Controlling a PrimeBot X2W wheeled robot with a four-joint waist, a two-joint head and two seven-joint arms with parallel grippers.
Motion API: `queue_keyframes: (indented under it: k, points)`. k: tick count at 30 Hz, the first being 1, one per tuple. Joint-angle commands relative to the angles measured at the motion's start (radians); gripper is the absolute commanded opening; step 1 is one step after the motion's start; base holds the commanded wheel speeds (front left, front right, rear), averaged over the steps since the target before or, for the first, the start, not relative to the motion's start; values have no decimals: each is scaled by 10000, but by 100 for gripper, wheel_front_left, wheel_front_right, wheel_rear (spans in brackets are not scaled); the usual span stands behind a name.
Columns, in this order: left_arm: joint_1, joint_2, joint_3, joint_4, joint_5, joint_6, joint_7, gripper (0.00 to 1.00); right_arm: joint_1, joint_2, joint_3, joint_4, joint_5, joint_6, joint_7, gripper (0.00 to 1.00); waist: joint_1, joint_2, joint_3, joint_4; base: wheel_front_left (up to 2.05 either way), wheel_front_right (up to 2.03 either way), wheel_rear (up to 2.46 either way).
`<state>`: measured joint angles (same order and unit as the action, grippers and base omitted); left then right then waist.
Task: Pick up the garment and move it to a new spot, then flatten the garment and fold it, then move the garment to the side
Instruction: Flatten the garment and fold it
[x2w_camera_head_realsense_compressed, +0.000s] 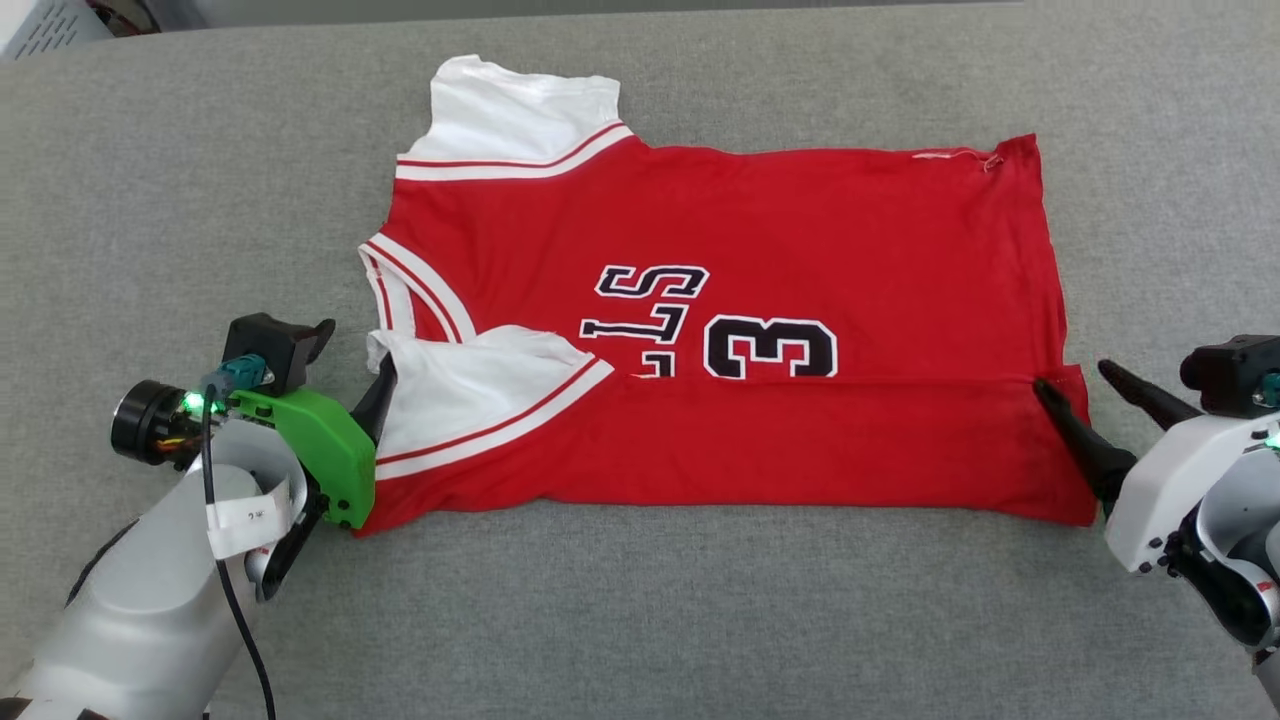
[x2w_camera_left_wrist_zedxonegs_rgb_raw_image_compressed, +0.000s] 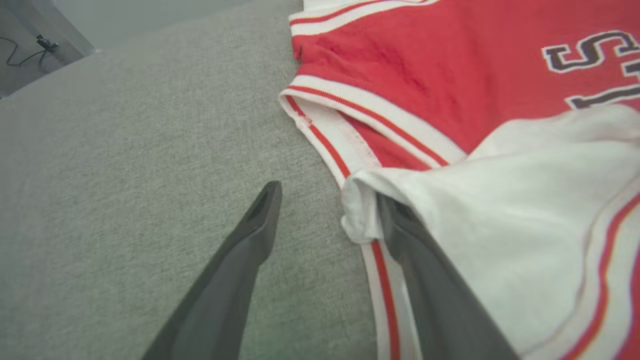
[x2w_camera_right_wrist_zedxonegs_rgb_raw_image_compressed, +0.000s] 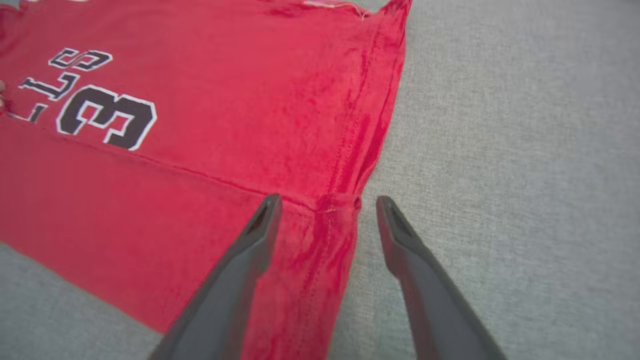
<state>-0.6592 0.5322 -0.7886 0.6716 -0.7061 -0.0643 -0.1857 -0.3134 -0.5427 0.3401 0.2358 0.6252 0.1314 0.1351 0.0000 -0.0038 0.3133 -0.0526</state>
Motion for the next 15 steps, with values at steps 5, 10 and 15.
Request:
queue_keyframes:
  k: [5,10,15]
  points:
    - [-608,313,95,-408,-93,-191,226,100,432,-184,-415,-277,44,-7,-225,100,0,38,-713,374,0,0,0]
    - [-1043,665,84,-1135,-652,-400,1702,100,788,-172,-695,-469,-46,-7,-156,100,0,38,-1002,518,0,0,0]
    - [-1368,934,-196,-1879,-1704,-561,4306,100,934,-79,-763,-649,-131,-7,-14,100,0,38,-1145,545,0,0,0]
